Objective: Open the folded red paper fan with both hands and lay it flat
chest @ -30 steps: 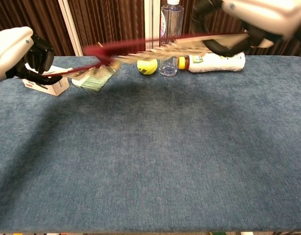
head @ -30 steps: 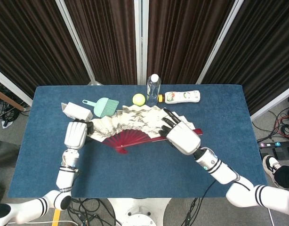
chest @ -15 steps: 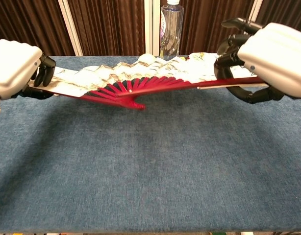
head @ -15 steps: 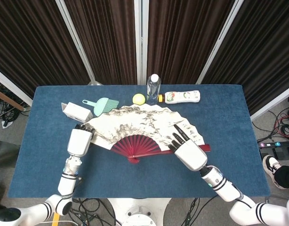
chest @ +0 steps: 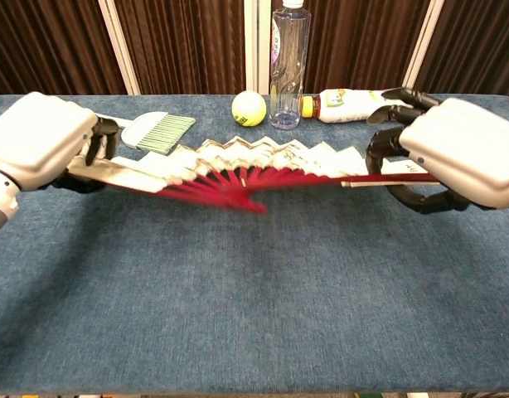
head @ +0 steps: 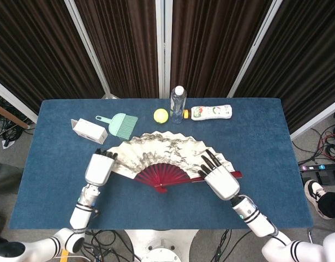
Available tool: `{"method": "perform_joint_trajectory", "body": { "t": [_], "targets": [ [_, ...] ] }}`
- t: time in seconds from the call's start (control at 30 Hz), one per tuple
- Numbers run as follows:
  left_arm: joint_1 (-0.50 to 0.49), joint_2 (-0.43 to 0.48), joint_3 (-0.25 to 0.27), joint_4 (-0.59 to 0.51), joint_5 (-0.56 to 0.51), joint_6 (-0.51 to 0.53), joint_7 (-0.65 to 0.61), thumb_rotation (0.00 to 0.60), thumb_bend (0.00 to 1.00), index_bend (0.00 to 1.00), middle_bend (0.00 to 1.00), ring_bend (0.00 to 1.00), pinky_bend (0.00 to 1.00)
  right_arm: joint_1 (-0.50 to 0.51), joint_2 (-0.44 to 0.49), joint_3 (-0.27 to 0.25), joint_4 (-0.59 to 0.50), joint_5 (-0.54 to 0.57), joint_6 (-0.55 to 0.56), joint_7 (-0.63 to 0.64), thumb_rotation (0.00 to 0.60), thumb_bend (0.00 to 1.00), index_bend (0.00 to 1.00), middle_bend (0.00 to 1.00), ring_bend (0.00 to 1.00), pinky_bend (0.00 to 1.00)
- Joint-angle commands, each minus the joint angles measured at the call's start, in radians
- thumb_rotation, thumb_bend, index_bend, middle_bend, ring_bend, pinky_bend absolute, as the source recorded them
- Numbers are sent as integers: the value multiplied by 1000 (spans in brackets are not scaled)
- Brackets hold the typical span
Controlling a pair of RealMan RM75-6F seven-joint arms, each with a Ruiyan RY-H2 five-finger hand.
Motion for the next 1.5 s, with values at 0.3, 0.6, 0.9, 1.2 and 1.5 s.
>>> {"method": "perform_joint_trajectory", "body": {
  "t": [0.3, 0.6, 0.9, 1.2, 1.5],
  "targets": [
    [6, 86, 2, -158, -33, -92, 48, 600, 0, 112, 177, 113, 180, -18, 58, 1, -99, 93, -134, -12, 600, 0, 0, 21, 0, 0],
    [-3, 191, -31, -306, -91, -188, -80, 600, 0, 85, 110, 36, 121, 10, 192, 21, -257, 180, -267, 63, 600, 0, 0, 0, 0, 0],
    [-33, 424, -45, -515, -243, -410, -158, 600, 0, 85, 93, 13, 104, -39, 285, 48, -278, 191, -189, 198, 600, 0, 0, 1, 0, 0],
    [-19, 480, -55, -551, -322, -333, -108, 600, 0, 85, 59, 3, 71, -108, 353, 55, -245, 161, -77, 323, 600, 0, 0, 57, 0, 0],
    [145, 514, -17, -401, -167, -66, -339, 600, 0, 130, 129, 51, 79, -228, 388, 57, -114, 130, 114, 593, 600, 168, 32, 165, 0, 0]
  ]
}}
